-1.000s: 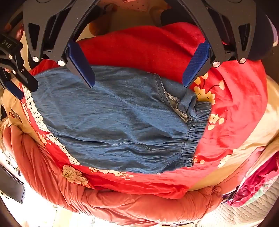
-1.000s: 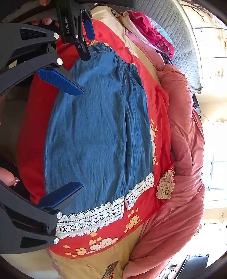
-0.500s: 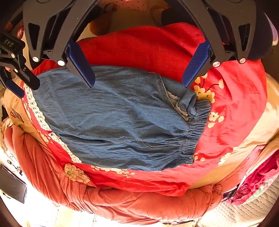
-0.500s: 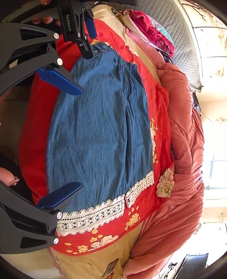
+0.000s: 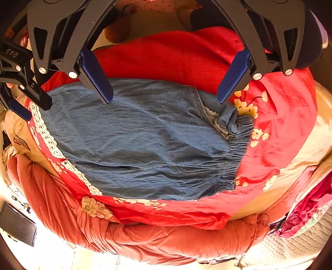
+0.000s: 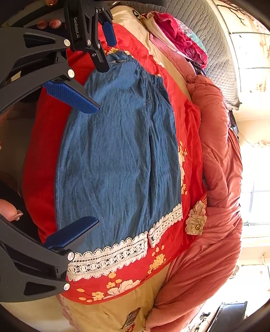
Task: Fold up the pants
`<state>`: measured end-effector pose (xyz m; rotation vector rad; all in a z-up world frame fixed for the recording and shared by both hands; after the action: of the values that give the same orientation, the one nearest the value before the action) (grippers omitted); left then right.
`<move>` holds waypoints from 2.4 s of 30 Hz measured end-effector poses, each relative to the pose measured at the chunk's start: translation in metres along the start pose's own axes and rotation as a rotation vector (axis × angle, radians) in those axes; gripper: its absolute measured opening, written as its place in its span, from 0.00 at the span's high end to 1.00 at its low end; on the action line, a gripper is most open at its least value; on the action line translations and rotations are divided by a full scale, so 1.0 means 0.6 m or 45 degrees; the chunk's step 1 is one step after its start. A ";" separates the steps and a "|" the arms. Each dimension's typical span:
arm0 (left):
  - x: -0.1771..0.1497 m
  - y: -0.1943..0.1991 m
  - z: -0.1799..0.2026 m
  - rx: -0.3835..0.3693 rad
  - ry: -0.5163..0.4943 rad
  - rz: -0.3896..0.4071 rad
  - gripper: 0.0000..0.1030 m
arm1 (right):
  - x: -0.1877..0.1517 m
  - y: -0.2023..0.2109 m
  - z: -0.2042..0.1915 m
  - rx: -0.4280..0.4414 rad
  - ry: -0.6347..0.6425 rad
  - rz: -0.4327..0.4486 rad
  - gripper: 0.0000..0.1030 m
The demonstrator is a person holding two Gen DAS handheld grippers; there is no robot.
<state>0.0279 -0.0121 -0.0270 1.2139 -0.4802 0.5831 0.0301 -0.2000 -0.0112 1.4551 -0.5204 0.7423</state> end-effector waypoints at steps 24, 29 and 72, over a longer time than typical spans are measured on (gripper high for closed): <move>0.001 0.002 0.001 0.009 -0.008 0.010 0.08 | -0.001 -0.003 -0.004 0.005 0.002 0.002 0.04; 0.001 0.001 0.000 0.011 -0.007 0.009 0.08 | -0.002 -0.005 -0.004 0.004 0.006 -0.005 0.04; 0.252 -0.124 -0.282 0.162 0.041 -0.056 0.08 | 0.261 -0.208 -0.141 0.116 0.353 0.078 0.04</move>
<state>0.1968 0.1564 -0.0334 1.3306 -0.3928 0.6020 0.2167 -0.0903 0.0096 1.3962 -0.3225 1.0096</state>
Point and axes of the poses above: each gripper's, at about its wrist camera, not at the fingertips, and y roughly against the way its jaws point, z to its right, x to its top, the point moved 5 cm from there along -y, roughly the way its jaws point, and after that the axes turned 14 degrees about -x, right-handed, at the moved point
